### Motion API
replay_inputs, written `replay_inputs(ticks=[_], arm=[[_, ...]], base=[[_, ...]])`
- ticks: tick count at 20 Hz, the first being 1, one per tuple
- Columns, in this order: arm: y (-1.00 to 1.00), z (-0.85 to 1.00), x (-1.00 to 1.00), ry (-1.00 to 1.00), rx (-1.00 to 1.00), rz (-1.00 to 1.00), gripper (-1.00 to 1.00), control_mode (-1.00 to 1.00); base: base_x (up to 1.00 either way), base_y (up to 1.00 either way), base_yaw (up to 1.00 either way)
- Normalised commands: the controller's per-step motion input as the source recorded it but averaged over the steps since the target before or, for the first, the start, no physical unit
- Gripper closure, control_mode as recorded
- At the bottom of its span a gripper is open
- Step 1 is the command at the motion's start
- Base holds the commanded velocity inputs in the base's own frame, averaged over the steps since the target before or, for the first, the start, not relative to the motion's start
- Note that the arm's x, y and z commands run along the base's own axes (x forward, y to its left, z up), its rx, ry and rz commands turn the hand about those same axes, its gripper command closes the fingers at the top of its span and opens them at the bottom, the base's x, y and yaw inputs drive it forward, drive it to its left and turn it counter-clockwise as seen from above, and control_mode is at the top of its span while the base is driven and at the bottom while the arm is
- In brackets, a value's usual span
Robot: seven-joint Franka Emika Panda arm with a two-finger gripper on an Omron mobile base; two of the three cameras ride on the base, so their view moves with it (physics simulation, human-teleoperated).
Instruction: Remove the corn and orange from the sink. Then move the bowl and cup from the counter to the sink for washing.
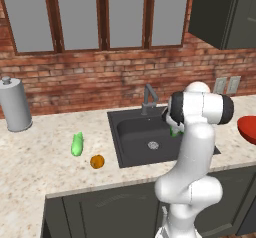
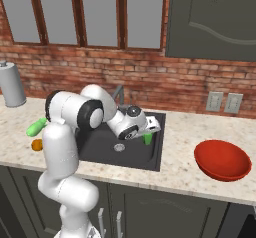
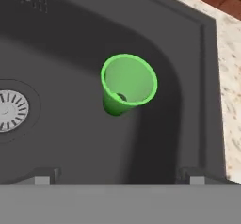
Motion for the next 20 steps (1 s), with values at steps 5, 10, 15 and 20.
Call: replay_inputs(ticks=[5, 10, 15, 20], arm=[[0.0, 0.58, -0.26, 0.09, 0.01, -0.11, -1.0, -1.0], [0.0, 0.58, -0.17, 0.07, 0.0, -0.16, -1.0, -1.0], [0.0, 0.55, -0.16, 0.02, 0.03, -0.18, -1.0, -1.0], [-0.03, 0.41, -0.2, 0.0, 0.06, -0.16, -1.0, -1.0]], base=[[0.0, 0.0, 0.0], [0.0, 0.0, 0.0], [0.0, 0.0, 0.0], [0.0, 0.0, 0.0]])
